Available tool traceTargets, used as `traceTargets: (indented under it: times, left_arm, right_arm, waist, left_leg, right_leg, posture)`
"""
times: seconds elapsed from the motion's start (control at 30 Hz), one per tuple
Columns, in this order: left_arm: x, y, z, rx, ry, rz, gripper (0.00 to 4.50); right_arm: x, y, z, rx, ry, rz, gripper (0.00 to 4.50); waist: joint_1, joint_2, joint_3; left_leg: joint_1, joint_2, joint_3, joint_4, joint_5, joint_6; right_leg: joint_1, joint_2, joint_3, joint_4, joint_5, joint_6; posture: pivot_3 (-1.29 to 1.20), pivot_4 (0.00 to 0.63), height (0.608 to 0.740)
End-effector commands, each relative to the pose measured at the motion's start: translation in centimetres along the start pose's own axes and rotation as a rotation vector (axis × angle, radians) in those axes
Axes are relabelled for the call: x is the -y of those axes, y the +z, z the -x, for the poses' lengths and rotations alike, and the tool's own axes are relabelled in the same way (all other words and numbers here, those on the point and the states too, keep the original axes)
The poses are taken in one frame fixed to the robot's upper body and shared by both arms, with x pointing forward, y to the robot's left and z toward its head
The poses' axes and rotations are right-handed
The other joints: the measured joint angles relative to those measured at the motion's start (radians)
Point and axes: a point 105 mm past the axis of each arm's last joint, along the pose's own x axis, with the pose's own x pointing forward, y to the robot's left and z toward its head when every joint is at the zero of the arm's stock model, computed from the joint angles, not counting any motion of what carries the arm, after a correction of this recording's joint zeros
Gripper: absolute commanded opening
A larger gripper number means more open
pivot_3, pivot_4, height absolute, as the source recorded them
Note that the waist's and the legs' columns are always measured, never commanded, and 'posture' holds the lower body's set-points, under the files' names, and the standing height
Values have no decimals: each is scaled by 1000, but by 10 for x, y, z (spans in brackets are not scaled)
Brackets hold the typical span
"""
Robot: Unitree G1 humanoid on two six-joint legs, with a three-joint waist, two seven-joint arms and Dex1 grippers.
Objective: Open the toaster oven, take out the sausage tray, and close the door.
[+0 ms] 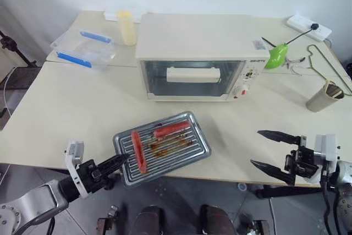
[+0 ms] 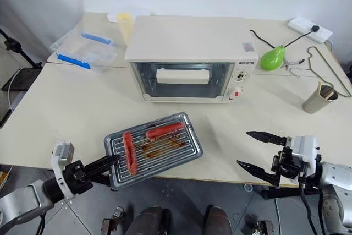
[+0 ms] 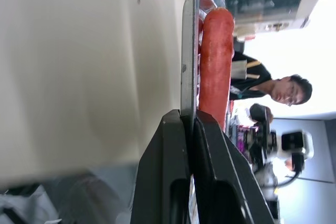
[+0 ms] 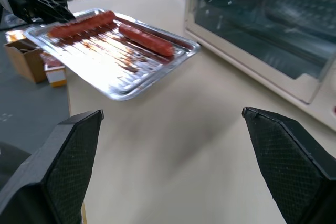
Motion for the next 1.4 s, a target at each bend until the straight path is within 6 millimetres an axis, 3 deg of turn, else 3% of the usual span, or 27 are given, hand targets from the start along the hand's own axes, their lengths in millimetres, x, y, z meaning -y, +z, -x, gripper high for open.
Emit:
traceTargets:
  times: [0.03, 0.4, 0.63, 0.8, 0.93, 1.37, 1.4]
  left_arm:
    - [18, 7, 4, -6, -69, -56, 0]
    - [34, 31, -49, -264, -148, -104, 0]
    - [23, 32, -90, -384, -75, -50, 0]
    - [18, 33, -99, -405, -43, -32, 0]
    - [15, 33, -118, -410, -21, -8, 0]
    - [24, 30, -144, -413, -11, -62, 0]
    - [24, 31, -144, -408, -5, -77, 284]
  right_arm:
    - [2, 4, 0, 7, 11, 32, 4438]
    - [2, 7, 6, -3, -5, 42, 4438]
    - [-7, 9, 22, -36, -70, 41, 4438]
    - [-10, 10, 21, -31, -90, 42, 4438]
    - [-12, 10, 19, -30, -95, 41, 4438]
    - [-14, 9, 20, -29, -91, 33, 4438]
    - [-14, 9, 20, -29, -89, 33, 4477]
  waist:
    - [2, 0, 0]
    - [-4, 1, 0]
    - [-1, 0, 0]
    - [-6, -1, 0]
    - [3, -1, 0]
    - [3, -2, 0]
    - [2, -2, 0]
  left_leg:
    - [0, -1, 0, 0, 0, 0]
    - [0, -5, 0, -1, 0, -1]
    - [0, -5, 0, 0, 0, -1]
    - [0, -5, 1, 1, 1, -2]
    - [1, -4, 0, 2, 2, -3]
    - [-1, -6, -2, 5, 3, -2]
    - [-1, -6, -1, 5, 3, -2]
  right_leg:
    - [-1, -1, 1, 0, 0, 0]
    - [-4, 0, -1, 7, 0, 0]
    - [-4, 1, -2, 8, 1, 2]
    - [-2, 1, -1, 7, 2, 3]
    - [-2, 2, -1, 8, 2, 4]
    - [-1, 1, -1, 8, 3, 6]
    - [-1, 1, -1, 8, 3, 6]
  posture:
    - [0, 150, 740]
    - [0, 150, 740]
    - [0, 150, 740]
    - [0, 150, 740]
    - [0, 150, 740]
    - [0, 150, 740]
    - [0, 150, 740]
